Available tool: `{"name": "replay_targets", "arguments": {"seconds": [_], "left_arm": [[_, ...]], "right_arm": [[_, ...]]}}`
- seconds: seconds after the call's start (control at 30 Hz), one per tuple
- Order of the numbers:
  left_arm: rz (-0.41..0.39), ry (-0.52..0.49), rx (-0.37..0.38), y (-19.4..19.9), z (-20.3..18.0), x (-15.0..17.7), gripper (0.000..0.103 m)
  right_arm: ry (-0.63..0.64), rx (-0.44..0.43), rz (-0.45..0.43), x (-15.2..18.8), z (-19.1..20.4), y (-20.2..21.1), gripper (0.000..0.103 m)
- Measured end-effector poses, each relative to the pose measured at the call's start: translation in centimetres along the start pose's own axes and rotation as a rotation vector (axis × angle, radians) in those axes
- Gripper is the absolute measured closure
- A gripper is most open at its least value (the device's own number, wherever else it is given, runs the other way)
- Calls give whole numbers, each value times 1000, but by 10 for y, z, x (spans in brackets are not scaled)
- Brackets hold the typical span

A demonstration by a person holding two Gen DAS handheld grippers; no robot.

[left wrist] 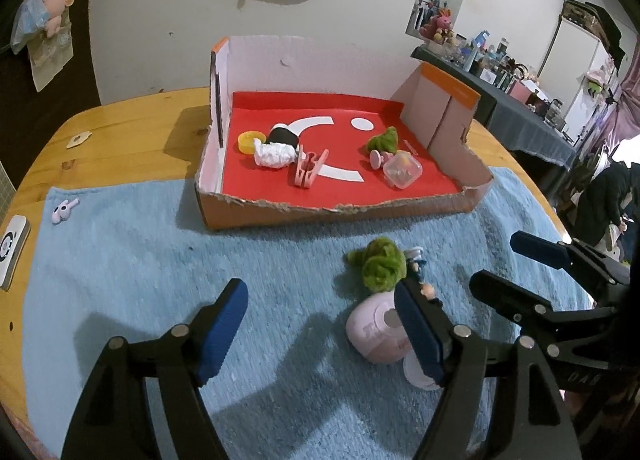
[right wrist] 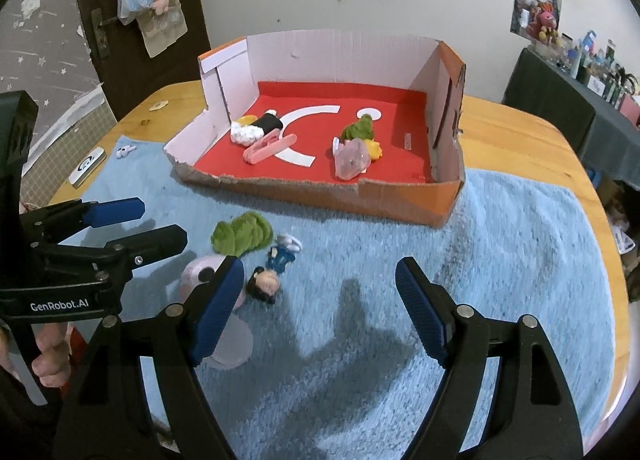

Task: Organize objects
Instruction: 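Withdraw both tools from the box back over the towel, then grasp the white round lidded cup with the right tool while the left tool grasps the pink round toy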

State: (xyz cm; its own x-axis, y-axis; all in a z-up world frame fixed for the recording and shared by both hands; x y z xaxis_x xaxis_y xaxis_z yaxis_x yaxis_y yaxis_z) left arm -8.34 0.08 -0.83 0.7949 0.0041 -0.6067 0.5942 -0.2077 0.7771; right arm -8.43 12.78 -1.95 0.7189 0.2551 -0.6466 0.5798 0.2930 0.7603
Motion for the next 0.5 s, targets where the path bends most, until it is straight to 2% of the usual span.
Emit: {"name": "replay_targets", "arguments": {"seconds": [0.5], "left_arm": [[-2,-4,-5,6,0,15,25]], "right_arm": [[25,-23,25,26,19,-1,25]]}}
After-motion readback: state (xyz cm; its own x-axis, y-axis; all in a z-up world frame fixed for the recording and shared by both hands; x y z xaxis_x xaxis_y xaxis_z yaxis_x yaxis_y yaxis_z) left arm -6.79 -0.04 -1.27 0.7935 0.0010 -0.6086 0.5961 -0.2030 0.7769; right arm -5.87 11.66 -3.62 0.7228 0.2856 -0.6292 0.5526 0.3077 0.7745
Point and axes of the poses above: each gripper's, at about its wrist camera, not at the fingertips, and y roughly against the way its jaws point, z to its left, x to its underside, the point moved 4 cm from there along -y, roughly the way its jaws point, and after that the axes turned 1 degree about z, right-handed, at the moved point
